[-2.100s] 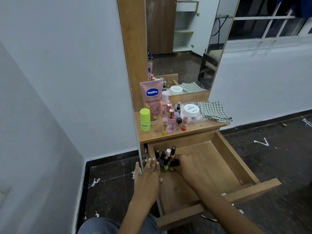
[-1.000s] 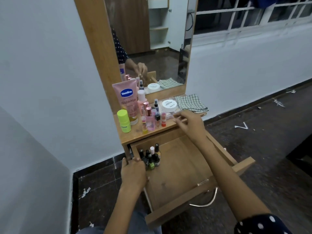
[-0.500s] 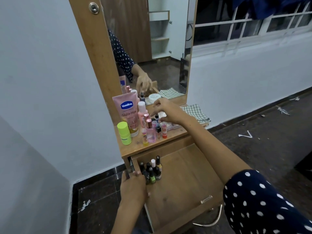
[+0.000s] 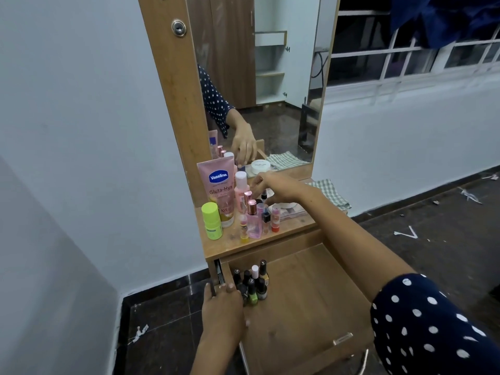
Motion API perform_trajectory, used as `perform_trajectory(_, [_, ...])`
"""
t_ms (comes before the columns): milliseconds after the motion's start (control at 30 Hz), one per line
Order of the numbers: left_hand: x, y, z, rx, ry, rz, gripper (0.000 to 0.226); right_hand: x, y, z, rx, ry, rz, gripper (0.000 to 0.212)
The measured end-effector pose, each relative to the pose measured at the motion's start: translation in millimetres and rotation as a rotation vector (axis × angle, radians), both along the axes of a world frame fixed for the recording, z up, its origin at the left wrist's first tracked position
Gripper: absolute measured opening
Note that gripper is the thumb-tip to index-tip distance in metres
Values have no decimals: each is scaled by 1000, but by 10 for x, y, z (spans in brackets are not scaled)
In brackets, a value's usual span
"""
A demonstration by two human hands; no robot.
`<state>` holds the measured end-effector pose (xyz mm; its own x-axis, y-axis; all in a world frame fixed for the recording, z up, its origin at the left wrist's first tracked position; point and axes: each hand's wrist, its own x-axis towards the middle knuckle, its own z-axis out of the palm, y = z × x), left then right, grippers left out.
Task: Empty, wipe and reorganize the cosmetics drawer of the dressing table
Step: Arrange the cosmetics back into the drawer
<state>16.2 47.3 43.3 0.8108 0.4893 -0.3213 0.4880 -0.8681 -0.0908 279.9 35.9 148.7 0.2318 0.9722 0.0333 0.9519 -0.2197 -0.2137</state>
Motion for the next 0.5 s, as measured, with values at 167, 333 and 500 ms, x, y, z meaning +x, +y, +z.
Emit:
perform_trajectory(167, [8,11,-31,0,2,-3,60,34,42,-2,-32,11,-1,32])
perform_trajectory(333, [10,20,-58,-4,-22,4,59,46,38,36,-10,47,4,29])
perform_trajectory(500, [4,22,-63,-13,-34,8,60,45,-2,127,44,58,-36,29])
